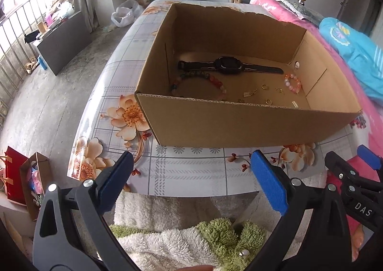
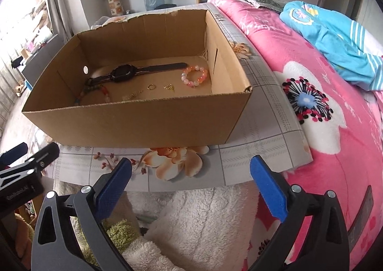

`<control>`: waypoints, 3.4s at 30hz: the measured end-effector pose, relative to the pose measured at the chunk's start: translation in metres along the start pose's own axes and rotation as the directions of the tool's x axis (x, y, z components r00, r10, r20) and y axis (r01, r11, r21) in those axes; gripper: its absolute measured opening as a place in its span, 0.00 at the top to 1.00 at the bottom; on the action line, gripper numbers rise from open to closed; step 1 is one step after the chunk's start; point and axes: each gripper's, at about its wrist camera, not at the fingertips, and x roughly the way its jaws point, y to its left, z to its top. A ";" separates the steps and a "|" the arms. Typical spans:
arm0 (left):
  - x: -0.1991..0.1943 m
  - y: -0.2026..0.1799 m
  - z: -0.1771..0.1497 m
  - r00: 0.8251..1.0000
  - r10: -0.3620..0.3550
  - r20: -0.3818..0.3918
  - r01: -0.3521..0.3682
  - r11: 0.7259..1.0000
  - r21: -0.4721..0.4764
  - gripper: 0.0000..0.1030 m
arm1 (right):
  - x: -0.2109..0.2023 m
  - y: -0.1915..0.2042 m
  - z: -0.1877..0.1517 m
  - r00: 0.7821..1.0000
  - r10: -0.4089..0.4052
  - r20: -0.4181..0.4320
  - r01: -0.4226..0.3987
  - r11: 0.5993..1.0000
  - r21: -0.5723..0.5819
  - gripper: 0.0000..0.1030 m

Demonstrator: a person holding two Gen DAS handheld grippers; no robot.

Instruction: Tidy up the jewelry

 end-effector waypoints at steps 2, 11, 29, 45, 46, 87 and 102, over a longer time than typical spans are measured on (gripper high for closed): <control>-0.001 -0.002 0.001 1.000 0.015 0.003 -0.015 1.000 0.005 0.08 | 0.000 -0.001 0.002 1.000 0.003 -0.001 -0.003 1.000 0.004 0.06; 0.000 -0.004 0.006 0.999 0.036 -0.004 -0.036 0.999 0.006 0.08 | 0.005 -0.002 0.006 1.000 0.000 -0.014 0.000 1.000 0.008 0.06; 0.005 -0.007 0.011 0.999 0.043 -0.014 -0.043 0.999 0.010 0.08 | 0.004 -0.003 0.013 1.000 0.012 -0.008 -0.012 1.000 0.004 0.06; 0.002 -0.006 0.008 0.999 0.035 -0.011 -0.035 0.999 0.005 0.08 | 0.004 -0.001 0.012 1.000 0.009 -0.006 -0.009 1.000 -0.002 0.06; 0.002 -0.006 0.008 0.999 0.034 -0.012 -0.034 0.999 0.005 0.08 | 0.004 -0.001 0.012 1.000 0.009 -0.005 -0.009 1.000 -0.003 0.06; 0.003 -0.004 0.008 1.000 0.023 -0.020 -0.023 1.000 0.009 0.08 | 0.006 0.001 0.017 1.000 0.012 -0.010 -0.012 1.000 -0.007 0.06; 0.002 -0.003 0.008 1.000 0.023 -0.021 -0.022 1.000 0.009 0.08 | 0.005 0.001 0.017 1.000 0.013 -0.010 -0.013 1.000 -0.007 0.06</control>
